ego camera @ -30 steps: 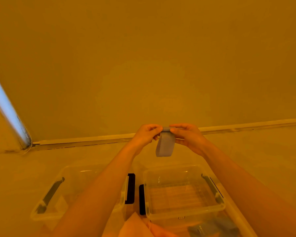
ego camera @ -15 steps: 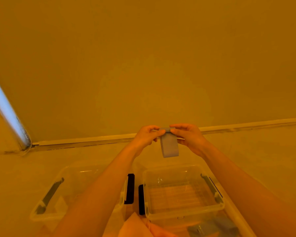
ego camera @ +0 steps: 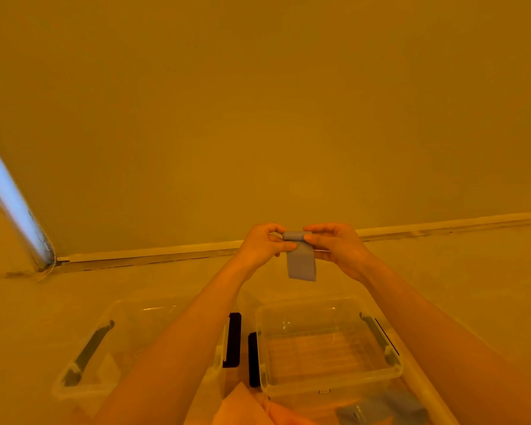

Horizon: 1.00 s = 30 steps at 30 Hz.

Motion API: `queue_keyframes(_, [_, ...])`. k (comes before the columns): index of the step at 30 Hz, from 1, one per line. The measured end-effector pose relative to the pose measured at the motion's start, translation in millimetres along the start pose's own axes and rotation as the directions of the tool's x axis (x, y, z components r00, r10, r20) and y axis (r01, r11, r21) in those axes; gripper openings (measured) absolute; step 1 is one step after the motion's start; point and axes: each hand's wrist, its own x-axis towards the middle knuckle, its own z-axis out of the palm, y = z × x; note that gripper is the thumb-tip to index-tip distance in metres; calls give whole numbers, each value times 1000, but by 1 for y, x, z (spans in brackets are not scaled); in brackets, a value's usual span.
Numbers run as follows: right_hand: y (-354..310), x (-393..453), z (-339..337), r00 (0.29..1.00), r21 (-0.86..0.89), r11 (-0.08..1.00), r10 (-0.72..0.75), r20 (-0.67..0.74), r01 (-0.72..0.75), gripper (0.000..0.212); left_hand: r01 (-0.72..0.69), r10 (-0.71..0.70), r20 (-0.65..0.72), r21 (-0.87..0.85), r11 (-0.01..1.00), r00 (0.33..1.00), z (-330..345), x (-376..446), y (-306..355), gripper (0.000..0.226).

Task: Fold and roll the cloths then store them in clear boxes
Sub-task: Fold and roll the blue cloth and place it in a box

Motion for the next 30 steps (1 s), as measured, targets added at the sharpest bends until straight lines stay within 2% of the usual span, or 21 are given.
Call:
queue_keyframes(4, [1, 2, 0, 1000, -13, 1000, -13, 7, 13, 23, 6, -6, -28, -4, 1000, 1000, 0, -1, 2, 11])
queue_keyframes(9, [2, 1, 1, 1000, 23, 1000, -10, 14, 9, 30, -24, 22, -58, -41, 999, 998, -1, -1, 1, 14])
queue_keyframes(14, [1, -2, 2, 997, -5, 998, 69, 20, -69, 24, -76, 70, -71, -82, 994, 995, -1, -2, 1, 18])
queue_keyframes(18, [1, -3, 0, 999, 12, 999, 42, -6, -42, 10, -62, 57, -58, -82, 995, 997, 0, -5, 3, 20])
queue_keyframes(22, [-2, -3, -1, 1000, -17, 1000, 21, -1, -21, 24, 17, -19, -37, -60, 998, 999, 0, -3, -1, 19])
queue_keyframes(25, [-3, -3, 0, 1000, 6, 1000, 26, 5, -26, 33, -12, 9, -42, -71, 997, 999, 0, -3, -3, 17])
queue_keyframes(30, [-2, -5, 3, 996, -6, 996, 94, 2, -94, 22, -72, 64, -77, -109, 991, 995, 0, -5, 2, 20])
